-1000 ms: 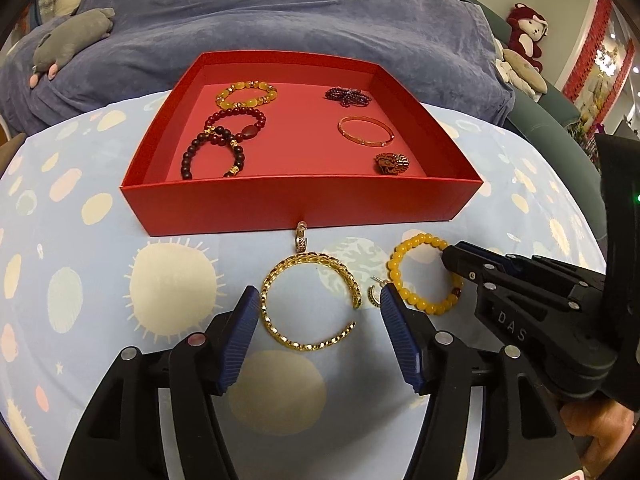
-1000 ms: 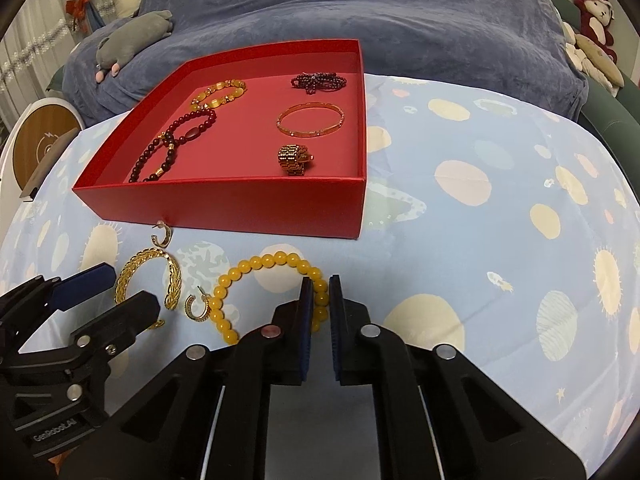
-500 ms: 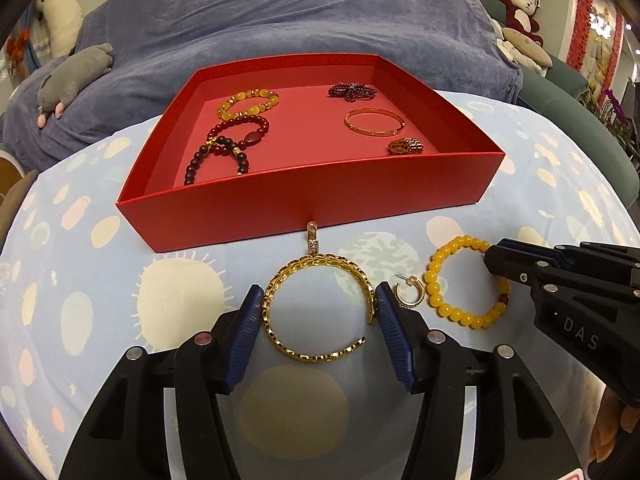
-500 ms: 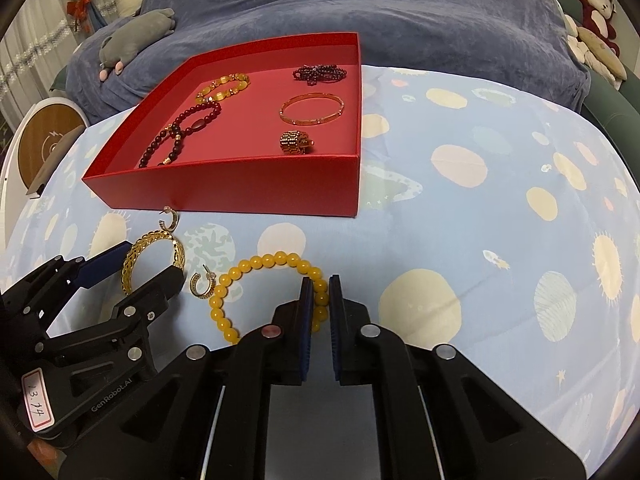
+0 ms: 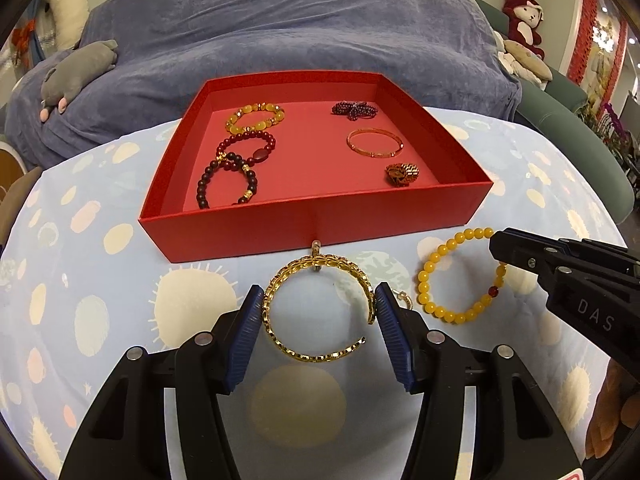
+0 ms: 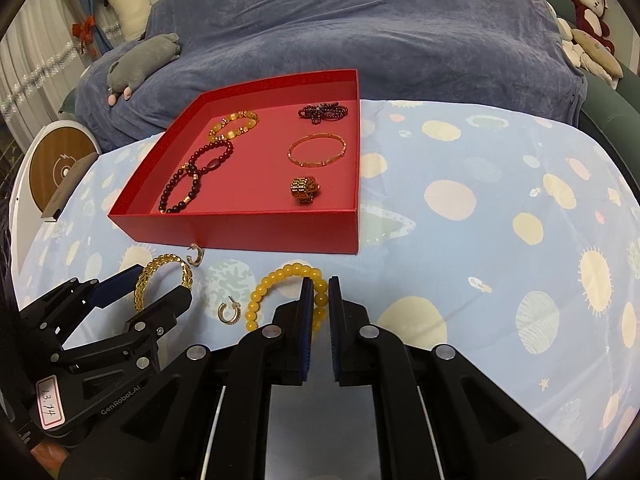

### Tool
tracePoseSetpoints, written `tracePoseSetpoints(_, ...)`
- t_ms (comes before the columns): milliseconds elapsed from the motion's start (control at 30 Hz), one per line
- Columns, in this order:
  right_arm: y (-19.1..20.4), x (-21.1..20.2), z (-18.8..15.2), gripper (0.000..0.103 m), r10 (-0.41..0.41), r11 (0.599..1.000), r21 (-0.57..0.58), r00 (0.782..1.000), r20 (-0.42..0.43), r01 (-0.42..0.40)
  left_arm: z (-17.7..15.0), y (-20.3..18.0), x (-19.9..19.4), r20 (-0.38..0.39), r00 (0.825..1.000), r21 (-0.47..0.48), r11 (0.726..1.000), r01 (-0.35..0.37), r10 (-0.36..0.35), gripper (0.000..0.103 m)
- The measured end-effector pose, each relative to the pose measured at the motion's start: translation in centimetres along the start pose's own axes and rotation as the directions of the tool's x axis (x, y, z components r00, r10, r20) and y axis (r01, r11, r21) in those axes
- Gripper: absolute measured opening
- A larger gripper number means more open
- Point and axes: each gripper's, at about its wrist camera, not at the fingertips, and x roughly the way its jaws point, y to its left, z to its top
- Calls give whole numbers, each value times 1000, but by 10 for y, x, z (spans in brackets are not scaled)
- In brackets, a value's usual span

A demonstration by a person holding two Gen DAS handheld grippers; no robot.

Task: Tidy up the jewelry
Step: 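Grasp the gold chain bangle with the left gripper while the right grasps the amber bracelet, then carry both bracelets into the red box and open both grippers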

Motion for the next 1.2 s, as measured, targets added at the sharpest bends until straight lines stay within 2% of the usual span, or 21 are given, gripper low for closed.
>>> tracePoseSetpoints(233,-1,-15,15,7,17,1000,18,999,50,-18,15,11,-24,46,999,-35,999,28,-27,53)
tracePoseSetpoints(667,6,-41,76,7,75,996,29,985,155,-80,57,48,-44,120,993,-92,996,-2,13,53)
tracePoseSetpoints(933,27,-15,118,7,101,995,5,981,165,-103,84,54,-27,126,991,-90,996,-23,35,53)
tracePoseSetpoints(1200,23,40,119,9,74,997,17,995,69,-76,90,51,3,91,995,-88,996,-32,40,53)
